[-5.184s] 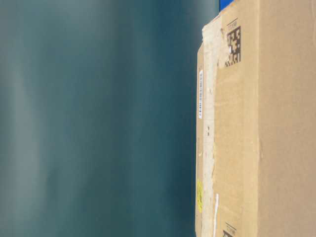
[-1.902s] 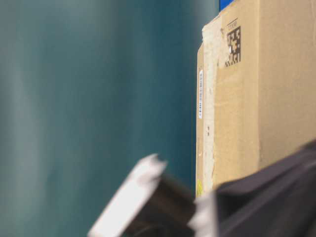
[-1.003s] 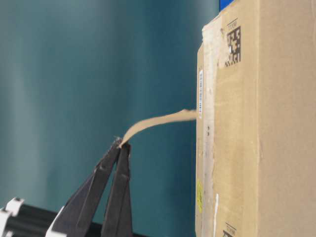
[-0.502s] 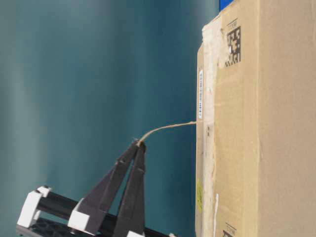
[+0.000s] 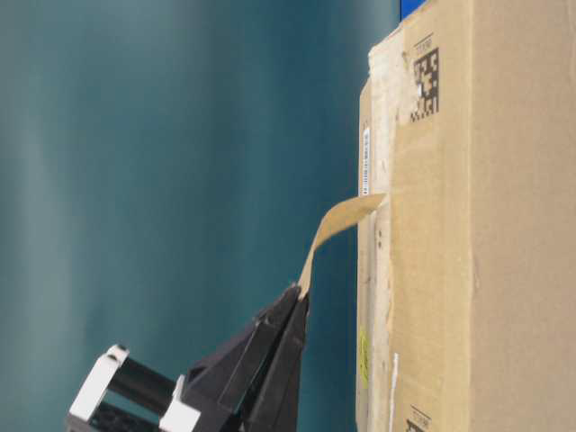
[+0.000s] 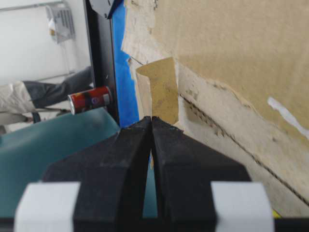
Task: Apply tape along the seams of the closed cardboard box to seal it securely.
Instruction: 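Carry the tape strip with the left gripper over the box's center seam, then bring the right gripper in and grasp the tape strip's free end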
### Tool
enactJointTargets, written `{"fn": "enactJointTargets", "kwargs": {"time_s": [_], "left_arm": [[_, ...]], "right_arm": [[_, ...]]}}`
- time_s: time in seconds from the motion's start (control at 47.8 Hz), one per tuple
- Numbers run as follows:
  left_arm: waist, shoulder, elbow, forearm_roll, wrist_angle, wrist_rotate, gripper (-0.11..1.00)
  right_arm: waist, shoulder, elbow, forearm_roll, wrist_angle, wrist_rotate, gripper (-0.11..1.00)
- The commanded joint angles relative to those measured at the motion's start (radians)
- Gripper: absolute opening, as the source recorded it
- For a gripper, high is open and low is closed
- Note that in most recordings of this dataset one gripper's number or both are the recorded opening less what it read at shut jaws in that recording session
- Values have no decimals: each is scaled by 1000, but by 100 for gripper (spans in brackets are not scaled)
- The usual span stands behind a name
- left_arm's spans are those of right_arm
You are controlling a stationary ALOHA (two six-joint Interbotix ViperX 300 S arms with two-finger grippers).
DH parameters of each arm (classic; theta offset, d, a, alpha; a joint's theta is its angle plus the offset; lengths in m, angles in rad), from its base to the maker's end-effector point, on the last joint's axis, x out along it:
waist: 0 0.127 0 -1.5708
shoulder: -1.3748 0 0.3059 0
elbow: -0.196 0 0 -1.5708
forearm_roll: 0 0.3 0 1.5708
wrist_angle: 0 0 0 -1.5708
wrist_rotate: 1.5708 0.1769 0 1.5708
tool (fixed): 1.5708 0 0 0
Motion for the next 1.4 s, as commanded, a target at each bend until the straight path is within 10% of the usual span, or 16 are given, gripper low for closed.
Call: {"fn": "enactJointTargets", "kwargs": {"time_s": [0.0,1.191,1.38], "left_arm": [[3,-34,-3,2,15,18,0],[20,5,-52,3,221,48,0],[20,6,-52,3,221,46,0]], "right_arm": [[0,8,-26,-2,-14,-2,1],[-72,508,-210,35,-193,43,1],[-78,586,-278,34,-186,43,48]]}}
